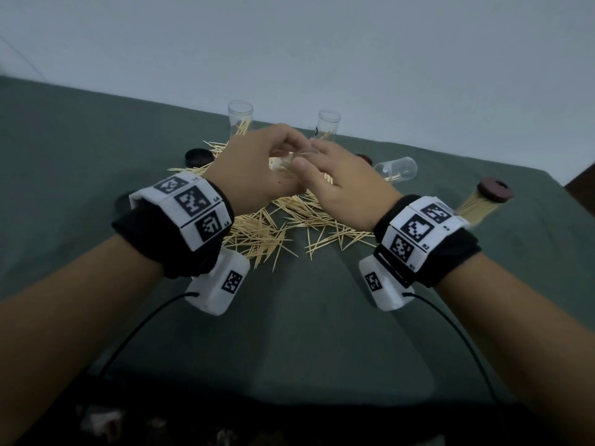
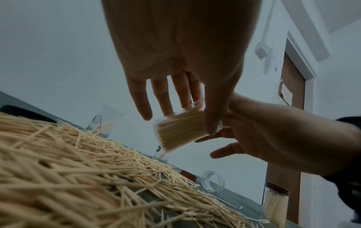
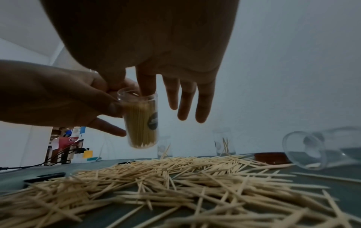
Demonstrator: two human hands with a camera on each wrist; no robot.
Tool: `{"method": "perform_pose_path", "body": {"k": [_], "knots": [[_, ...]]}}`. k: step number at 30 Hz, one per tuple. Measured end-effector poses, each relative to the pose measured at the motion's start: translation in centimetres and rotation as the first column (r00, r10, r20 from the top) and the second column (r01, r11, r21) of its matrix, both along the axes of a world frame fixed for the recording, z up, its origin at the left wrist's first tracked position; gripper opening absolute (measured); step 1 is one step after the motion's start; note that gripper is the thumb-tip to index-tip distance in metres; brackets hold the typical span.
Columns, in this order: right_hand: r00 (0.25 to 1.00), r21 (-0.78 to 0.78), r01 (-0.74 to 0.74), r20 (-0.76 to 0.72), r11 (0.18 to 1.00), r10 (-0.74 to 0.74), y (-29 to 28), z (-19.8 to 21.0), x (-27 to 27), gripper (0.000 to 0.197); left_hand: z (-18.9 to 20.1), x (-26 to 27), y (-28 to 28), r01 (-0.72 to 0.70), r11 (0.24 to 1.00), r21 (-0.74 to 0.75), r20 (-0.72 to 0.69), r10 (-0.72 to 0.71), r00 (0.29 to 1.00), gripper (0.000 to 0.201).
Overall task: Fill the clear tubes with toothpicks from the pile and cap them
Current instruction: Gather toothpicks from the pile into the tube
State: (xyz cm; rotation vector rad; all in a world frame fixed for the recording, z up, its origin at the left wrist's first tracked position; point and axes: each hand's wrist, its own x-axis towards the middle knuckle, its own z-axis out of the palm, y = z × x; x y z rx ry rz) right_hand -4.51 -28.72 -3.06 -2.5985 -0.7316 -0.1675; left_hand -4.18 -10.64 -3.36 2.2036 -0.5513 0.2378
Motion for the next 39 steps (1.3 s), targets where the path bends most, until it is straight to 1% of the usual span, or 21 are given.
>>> {"method": "perform_pose_path", "body": {"k": [3, 4, 6, 8, 10, 13, 15, 17, 18, 20, 21, 22, 24, 25, 27, 29, 31, 33, 35, 36, 39], "knots": [[0.998, 0.071, -0.043, -0.046, 0.997, 0.046, 0.6, 0.1, -0.4, 0.050, 0.1, -0.5, -0.5, 0.064, 0.998, 0.029, 0.023, -0.065, 0.998, 0.045], [0.997, 0.082, -0.026, -0.065, 0.996, 0.031, 0.6, 0.2, -0.5, 0.052, 0.1, -0.6, -0.5, 0.081, 0.996, 0.027, 0.020, -0.082, 0.996, 0.047], [0.995, 0.083, 0.029, -0.096, 0.996, -0.021, 0.4, 0.2, -0.5, 0.065, -0.1, -0.6, -0.5, 0.098, 0.995, 0.012, 0.015, -0.098, 0.995, 0.045], [0.992, 0.103, 0.078, -0.112, 0.992, -0.067, 0.3, 0.3, -0.3, 0.066, -0.3, -0.4, -0.3, 0.083, 0.997, -0.005, 0.027, -0.083, 0.996, 0.042], [0.993, 0.104, 0.083, -0.089, 0.991, -0.074, 0.2, 0.4, -0.2, 0.060, -0.2, -0.2, -0.2, 0.059, 0.998, -0.012, 0.039, -0.058, 0.998, 0.042], [0.994, 0.079, 0.104, -0.038, 0.991, -0.101, -0.3, 1.0, -0.4, 0.058, -0.2, 0.1, -0.3, 0.033, 0.999, -0.035, 0.014, -0.033, 0.999, 0.043], [0.991, 0.087, 0.131, -0.014, 0.988, -0.130, -0.9, 1.9, -0.6, 0.050, -0.3, 0.3, -0.2, 0.011, 0.999, -0.046, -0.009, -0.011, 1.000, 0.045], [0.990, 0.109, 0.136, 0.024, 0.985, -0.139, -1.8, 2.9, -0.8, 0.041, -0.3, 0.5, -0.1, -0.009, 1.000, -0.014, -0.031, 0.009, 0.999, 0.049], [0.990, 0.117, 0.136, 0.027, 0.984, -0.140, -2.4, 3.3, -0.9, 0.036, -0.3, 0.6, 0.0, -0.013, 1.000, 0.003, -0.045, 0.013, 0.999, 0.051], [0.985, 0.100, 0.167, -0.057, 0.981, -0.162, -3.7, 4.3, -1.2, 0.025, -0.2, 0.6, -0.2, -0.004, 1.000, 0.014, -0.067, 0.004, 0.998, 0.053], [0.976, 0.053, 0.190, -0.120, 0.980, -0.183, -4.5, 4.7, -1.5, 0.022, -0.2, 0.5, -0.4, 0.009, 1.000, 0.016, -0.074, -0.008, 0.997, 0.054], [0.963, -0.023, 0.207, -0.170, 0.978, -0.208, -5.3, 5.1, -1.9, 0.023, -0.2, 0.3, -0.7, 0.025, 0.999, 0.020, -0.077, -0.023, 0.997, 0.054], [0.932, -0.234, 0.238, -0.220, 0.943, -0.289, -7.3, 5.1, -2.5, 0.033, -0.3, -0.1, -1.6, 0.063, 0.998, 0.029, -0.067, -0.061, 0.996, 0.054], [0.916, -0.344, 0.252, -0.218, 0.904, -0.338, -8.3, 4.9, -2.8, 0.036, -0.4, -0.3, -2.0, 0.083, 0.996, 0.032, -0.061, -0.081, 0.995, 0.054], [0.882, -0.504, 0.293, -0.186, 0.813, -0.434, -10.4, 4.1, -2.8, 0.036, -0.6, -0.6, -2.7, 0.112, 0.993, 0.024, -0.058, -0.110, 0.992, 0.054], [0.826, -0.604, 0.351, -0.160, 0.716, -0.540, -12.4, 2.9, -2.5, 0.038, -0.9, -0.8, -3.2, 0.134, 0.991, 0.009, -0.061, -0.133, 0.989, 0.053], [0.773, -0.692, 0.363, -0.150, 0.625, -0.616, -13.8, 1.6, -2.4, 0.046, -1.0, -1.0, -3.5, 0.156, 0.988, 0.018, -0.057, -0.154, 0.986, 0.053], [0.756, -0.751, 0.354, -0.120, 0.557, -0.643, -14.4, 0.7, -2.5, 0.051, -1.1, -1.1, -3.7, 0.164, 0.986, 0.032, -0.055, -0.163, 0.985, 0.053], [0.763, -0.752, 0.374, -0.083, 0.543, -0.641, -14.1, 0.4, -2.8, 0.047, -1.1, -1.2, -3.7, 0.170, 0.985, 0.038, -0.055, -0.168, 0.984, 0.053], [0.774, -0.733, 0.385, -0.075, 0.561, -0.629, -13.7, 0.4, -2.8, 0.044, -1.0, -1.2, -3.7, 0.172, 0.984, 0.038, -0.056, -0.169, 0.984, 0.053], [0.802, -0.637, 0.392, -0.118, 0.664, -0.586, -12.0, 0.6, -2.9, 0.031, -0.7, -1.4, -3.5, 0.168, 0.985, 0.036, -0.065, -0.166, 0.984, 0.053]]}}
